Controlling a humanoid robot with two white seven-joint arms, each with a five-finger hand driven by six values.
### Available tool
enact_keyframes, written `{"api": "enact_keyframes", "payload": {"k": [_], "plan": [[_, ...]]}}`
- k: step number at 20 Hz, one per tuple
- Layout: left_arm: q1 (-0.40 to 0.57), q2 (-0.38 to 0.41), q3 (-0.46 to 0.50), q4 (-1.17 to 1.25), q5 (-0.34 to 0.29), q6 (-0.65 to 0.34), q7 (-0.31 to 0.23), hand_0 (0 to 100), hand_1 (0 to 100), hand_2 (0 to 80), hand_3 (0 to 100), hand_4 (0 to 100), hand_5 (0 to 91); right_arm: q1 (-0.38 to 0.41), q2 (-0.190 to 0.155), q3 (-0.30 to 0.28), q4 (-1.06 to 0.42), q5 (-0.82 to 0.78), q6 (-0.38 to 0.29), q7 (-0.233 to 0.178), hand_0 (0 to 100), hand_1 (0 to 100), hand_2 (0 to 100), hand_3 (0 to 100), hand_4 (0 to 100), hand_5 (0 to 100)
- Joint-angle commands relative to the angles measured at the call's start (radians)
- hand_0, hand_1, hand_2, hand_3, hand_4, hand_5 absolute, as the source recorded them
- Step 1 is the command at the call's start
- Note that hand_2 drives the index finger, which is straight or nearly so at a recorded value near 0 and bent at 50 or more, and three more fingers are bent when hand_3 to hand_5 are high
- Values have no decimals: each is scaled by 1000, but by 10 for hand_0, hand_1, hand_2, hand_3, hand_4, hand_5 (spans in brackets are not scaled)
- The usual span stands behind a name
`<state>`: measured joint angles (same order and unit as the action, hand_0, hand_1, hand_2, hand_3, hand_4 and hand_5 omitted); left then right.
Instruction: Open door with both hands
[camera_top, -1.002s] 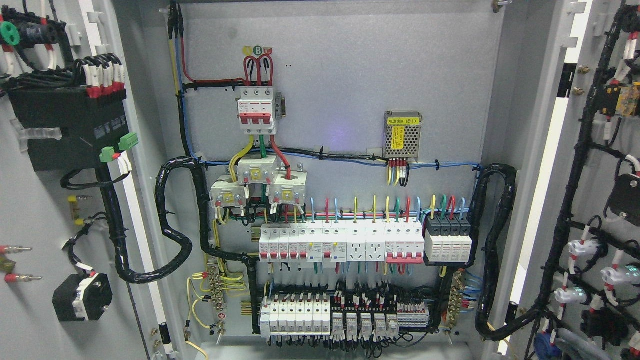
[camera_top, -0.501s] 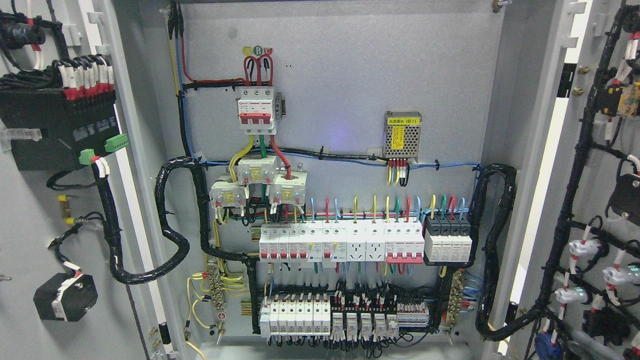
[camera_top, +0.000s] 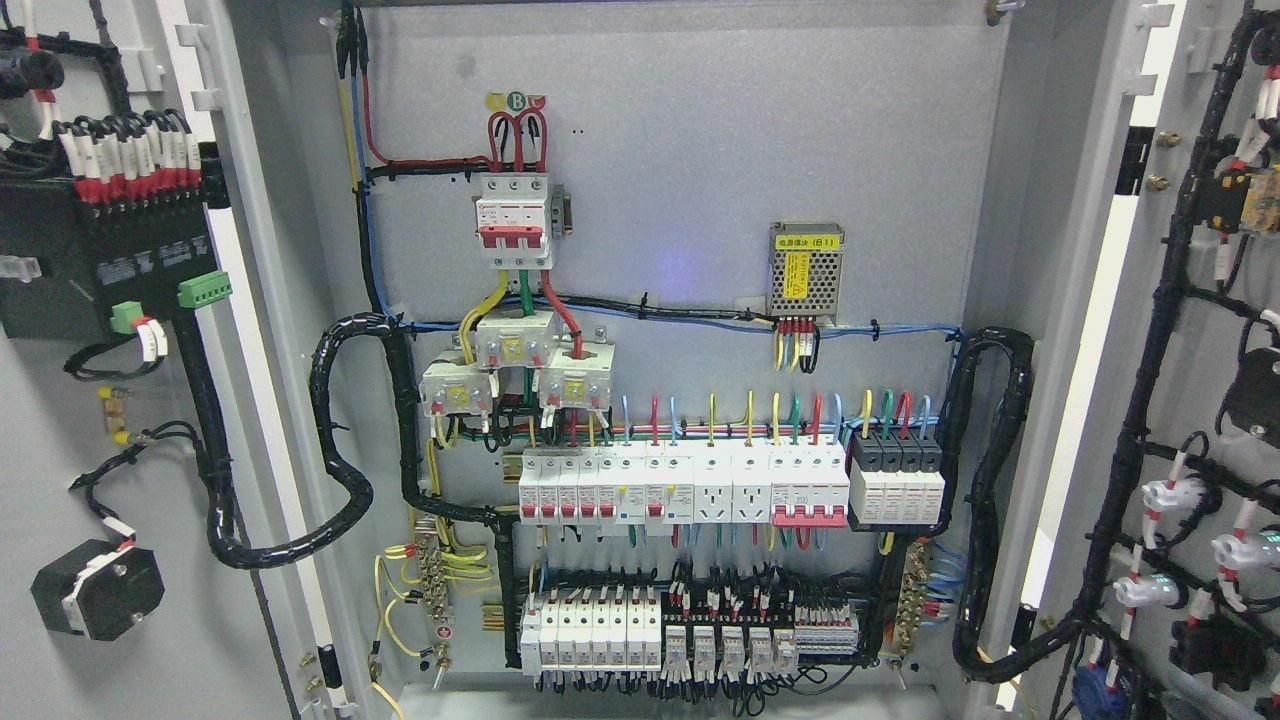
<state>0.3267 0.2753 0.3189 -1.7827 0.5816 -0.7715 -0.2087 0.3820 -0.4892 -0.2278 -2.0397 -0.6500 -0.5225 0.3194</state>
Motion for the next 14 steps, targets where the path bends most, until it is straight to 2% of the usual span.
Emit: {"api": "enact_keyframes", "payload": {"k": [1,7,14], "plan": [[-60,94,57,141,44,-250,3,0,0,0,0,27,0,21,6,-45,3,-2,-1,0,228,0,0,0,0,0],[-116,124,74,230,61,-249,3,0,0,0,0,27,0,47,12,-79,3,-16,-2,0,228,0,0,0,0,0],[-189,154,89,331,61,-192,3,0,0,0,0,27,0,66,12,-94,3,-54,-8,3,228,0,0,0,0,0]]}}
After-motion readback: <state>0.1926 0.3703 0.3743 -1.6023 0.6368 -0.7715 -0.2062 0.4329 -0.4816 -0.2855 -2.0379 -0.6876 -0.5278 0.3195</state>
